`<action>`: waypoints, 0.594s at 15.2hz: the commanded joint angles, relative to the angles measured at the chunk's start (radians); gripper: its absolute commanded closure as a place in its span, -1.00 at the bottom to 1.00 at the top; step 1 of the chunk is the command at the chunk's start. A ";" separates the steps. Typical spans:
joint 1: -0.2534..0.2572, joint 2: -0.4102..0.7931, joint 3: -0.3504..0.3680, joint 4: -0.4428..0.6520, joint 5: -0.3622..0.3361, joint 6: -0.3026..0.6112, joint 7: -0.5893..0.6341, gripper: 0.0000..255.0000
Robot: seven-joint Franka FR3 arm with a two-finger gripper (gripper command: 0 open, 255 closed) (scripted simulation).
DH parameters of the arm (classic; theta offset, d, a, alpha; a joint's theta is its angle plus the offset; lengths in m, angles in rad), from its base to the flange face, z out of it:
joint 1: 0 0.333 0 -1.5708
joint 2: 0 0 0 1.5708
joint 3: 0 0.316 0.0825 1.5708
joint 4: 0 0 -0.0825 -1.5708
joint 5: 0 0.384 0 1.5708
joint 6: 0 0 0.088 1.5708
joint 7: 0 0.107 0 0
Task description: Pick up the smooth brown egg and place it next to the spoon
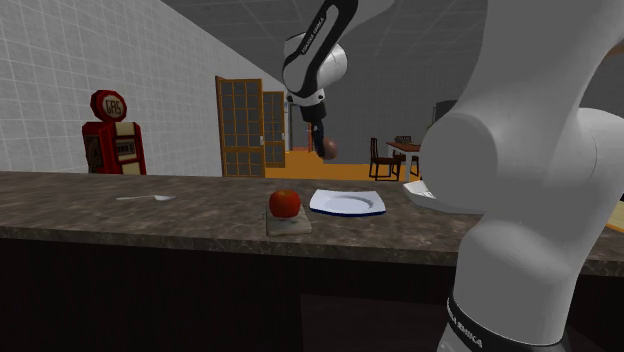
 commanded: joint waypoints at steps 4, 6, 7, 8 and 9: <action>0.014 -0.008 0.014 0.045 0.018 -0.058 -0.006 1.00; 0.039 0.020 0.038 0.085 0.009 -0.090 0.038 1.00; 0.051 0.036 0.049 0.106 0.003 -0.106 0.060 1.00; 0.064 0.053 0.060 0.129 -0.002 -0.122 0.081 1.00; 0.078 0.071 0.070 0.153 -0.008 -0.139 0.102 1.00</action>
